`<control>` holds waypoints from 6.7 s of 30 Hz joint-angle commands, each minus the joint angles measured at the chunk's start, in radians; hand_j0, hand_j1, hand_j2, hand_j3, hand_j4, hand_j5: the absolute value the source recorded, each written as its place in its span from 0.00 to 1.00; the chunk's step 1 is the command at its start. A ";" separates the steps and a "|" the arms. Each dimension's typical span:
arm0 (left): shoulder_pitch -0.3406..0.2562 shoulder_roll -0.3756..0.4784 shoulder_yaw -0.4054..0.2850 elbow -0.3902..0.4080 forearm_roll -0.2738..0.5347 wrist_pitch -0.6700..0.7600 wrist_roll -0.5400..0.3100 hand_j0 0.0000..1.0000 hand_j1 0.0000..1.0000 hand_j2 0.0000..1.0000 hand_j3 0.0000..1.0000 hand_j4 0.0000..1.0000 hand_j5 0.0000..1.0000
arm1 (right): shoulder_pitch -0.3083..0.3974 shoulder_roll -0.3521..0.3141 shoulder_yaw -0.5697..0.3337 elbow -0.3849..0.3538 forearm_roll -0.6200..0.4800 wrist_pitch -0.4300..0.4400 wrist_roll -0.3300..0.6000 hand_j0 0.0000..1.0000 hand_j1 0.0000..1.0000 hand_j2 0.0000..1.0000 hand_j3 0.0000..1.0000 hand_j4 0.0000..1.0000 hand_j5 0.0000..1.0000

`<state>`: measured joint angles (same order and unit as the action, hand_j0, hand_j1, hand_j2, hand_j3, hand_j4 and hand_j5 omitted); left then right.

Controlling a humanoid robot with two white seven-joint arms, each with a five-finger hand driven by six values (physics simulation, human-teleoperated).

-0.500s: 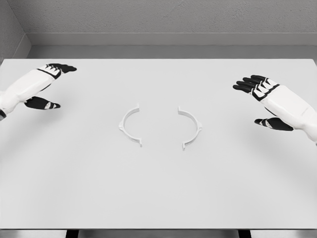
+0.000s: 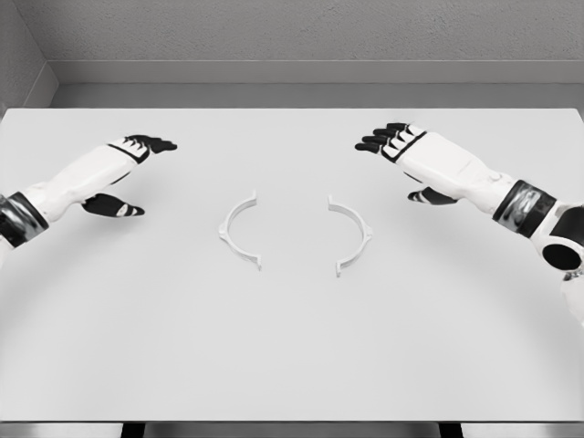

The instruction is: Assemble PVC drainage pipe clamps

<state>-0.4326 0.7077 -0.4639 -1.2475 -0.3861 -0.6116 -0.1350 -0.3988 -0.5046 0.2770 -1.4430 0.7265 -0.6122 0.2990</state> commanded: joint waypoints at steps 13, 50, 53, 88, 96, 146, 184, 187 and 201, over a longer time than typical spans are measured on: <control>0.032 0.026 -0.009 -0.056 -0.002 0.001 0.002 1.00 1.00 1.00 1.00 1.00 1.00 | 0.023 0.139 -0.028 0.098 -0.009 0.001 0.011 1.00 1.00 1.00 1.00 1.00 1.00; -0.009 -0.090 -0.091 -0.064 -0.019 0.001 -0.002 1.00 1.00 1.00 1.00 1.00 1.00 | 0.097 0.146 -0.048 0.059 -0.004 0.001 0.012 1.00 1.00 1.00 1.00 1.00 1.00; -0.015 -0.103 -0.091 -0.044 -0.019 0.001 -0.002 1.00 1.00 1.00 1.00 1.00 1.00 | 0.097 0.146 -0.047 0.056 -0.004 0.001 0.012 1.00 1.00 1.00 1.00 1.00 1.00; -0.064 -0.174 -0.156 0.005 -0.017 0.001 -0.002 1.00 1.00 1.00 1.00 1.00 1.00 | 0.084 0.225 0.007 0.050 0.001 0.019 0.034 1.00 1.00 1.00 1.00 1.00 1.00; -0.095 -0.148 -0.157 0.046 -0.016 0.001 -0.002 1.00 1.00 1.00 1.00 1.00 1.00 | 0.077 0.241 0.014 0.047 -0.001 0.019 0.034 1.00 1.00 1.00 1.00 1.00 1.00; -0.107 -0.226 -0.191 0.074 -0.019 0.001 -0.002 1.00 1.00 1.00 1.00 1.00 1.00 | 0.206 0.069 -0.320 -0.260 -0.116 0.001 0.034 1.00 1.00 1.00 1.00 1.00 1.00; -0.103 -0.267 -0.206 0.068 -0.020 0.001 -0.002 1.00 1.00 1.00 1.00 1.00 1.00 | 0.199 0.070 -0.318 -0.252 -0.114 0.001 0.034 1.00 1.00 1.00 1.00 1.00 1.00; -0.106 -0.271 -0.206 0.069 -0.020 0.001 -0.003 1.00 1.00 1.00 1.00 1.00 1.00 | 0.199 0.070 -0.318 -0.254 -0.114 0.001 0.034 1.00 1.00 1.00 1.00 1.00 1.00; -0.109 -0.298 -0.205 0.077 -0.019 0.001 -0.002 1.00 1.00 1.00 1.00 1.00 1.00 | 0.199 0.070 -0.318 -0.254 -0.114 0.001 0.034 1.00 1.00 1.00 1.00 1.00 1.00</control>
<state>-0.5415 0.4105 -0.6706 -1.1710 -0.4121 -0.6115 -0.1372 -0.1994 -0.4336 -0.0411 -1.6962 0.6190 -0.6126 0.3335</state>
